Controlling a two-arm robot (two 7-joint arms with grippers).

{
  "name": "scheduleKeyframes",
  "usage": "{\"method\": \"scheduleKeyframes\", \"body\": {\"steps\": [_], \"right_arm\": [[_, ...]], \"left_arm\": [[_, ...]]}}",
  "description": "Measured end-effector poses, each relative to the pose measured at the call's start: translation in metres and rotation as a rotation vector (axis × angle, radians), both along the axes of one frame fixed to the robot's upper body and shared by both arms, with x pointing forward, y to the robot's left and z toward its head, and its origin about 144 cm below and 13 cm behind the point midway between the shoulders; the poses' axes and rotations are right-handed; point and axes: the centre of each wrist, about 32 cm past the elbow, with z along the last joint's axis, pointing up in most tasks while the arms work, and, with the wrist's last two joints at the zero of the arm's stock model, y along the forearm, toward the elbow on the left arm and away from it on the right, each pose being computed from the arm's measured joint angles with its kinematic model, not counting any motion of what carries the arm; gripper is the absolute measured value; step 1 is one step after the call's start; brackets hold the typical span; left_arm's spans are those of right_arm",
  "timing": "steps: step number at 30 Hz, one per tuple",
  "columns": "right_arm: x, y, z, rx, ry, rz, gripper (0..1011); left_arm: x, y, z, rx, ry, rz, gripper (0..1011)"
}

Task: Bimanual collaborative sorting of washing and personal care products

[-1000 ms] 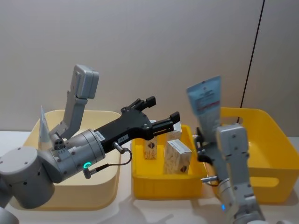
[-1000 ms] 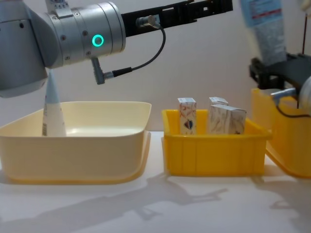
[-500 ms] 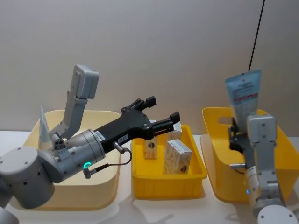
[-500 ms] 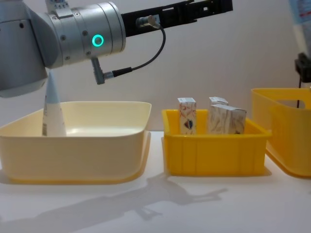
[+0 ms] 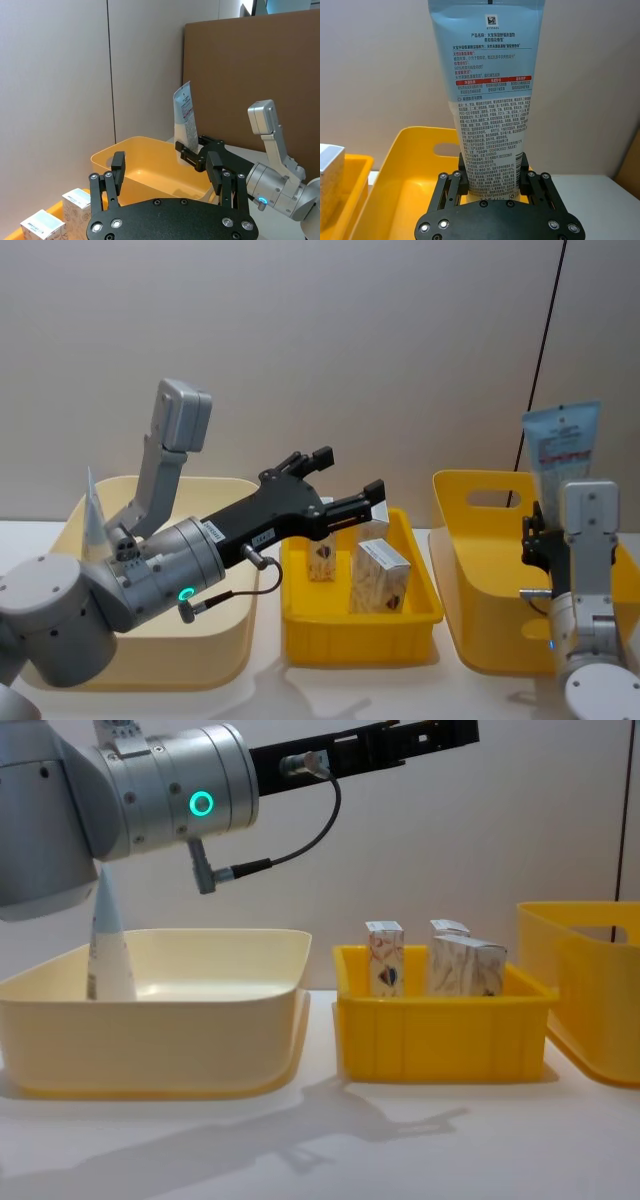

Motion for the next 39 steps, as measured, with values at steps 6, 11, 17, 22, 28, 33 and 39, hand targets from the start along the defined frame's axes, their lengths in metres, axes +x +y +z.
{"method": "scheduleKeyframes", "body": {"steps": [6, 11, 17, 22, 28, 33, 39], "right_arm": [[0.0005, -0.0013, 0.0013, 0.018, 0.025, -0.022, 536], [0.0008, -0.0019, 0.0024, 0.029, 0.036, -0.033, 691], [0.0010, -0.0022, 0.0033, 0.035, 0.045, -0.040, 862], [0.0011, -0.0025, 0.0037, 0.039, 0.050, -0.045, 986], [0.0011, -0.0027, 0.0040, 0.042, 0.052, -0.048, 1001], [0.0011, -0.0028, 0.0041, 0.043, 0.055, -0.050, 1001], [0.0011, -0.0030, 0.0041, 0.044, 0.056, -0.051, 1001]], "left_arm": [[0.0000, 0.0000, 0.0000, 0.000, 0.000, 0.000, 1003], [0.0000, 0.0000, 0.0000, 0.000, 0.000, 0.000, 1003], [0.0000, 0.0000, 0.0000, 0.000, 0.000, 0.000, 1003], [0.0000, 0.0000, 0.0000, 0.000, 0.000, 0.000, 1003], [0.0000, 0.0000, 0.0000, 0.000, 0.000, 0.000, 1003], [0.0000, 0.0000, 0.0000, 0.000, 0.000, 0.000, 1003], [0.0000, 0.0000, 0.0000, 0.000, 0.000, 0.000, 1003]]}}
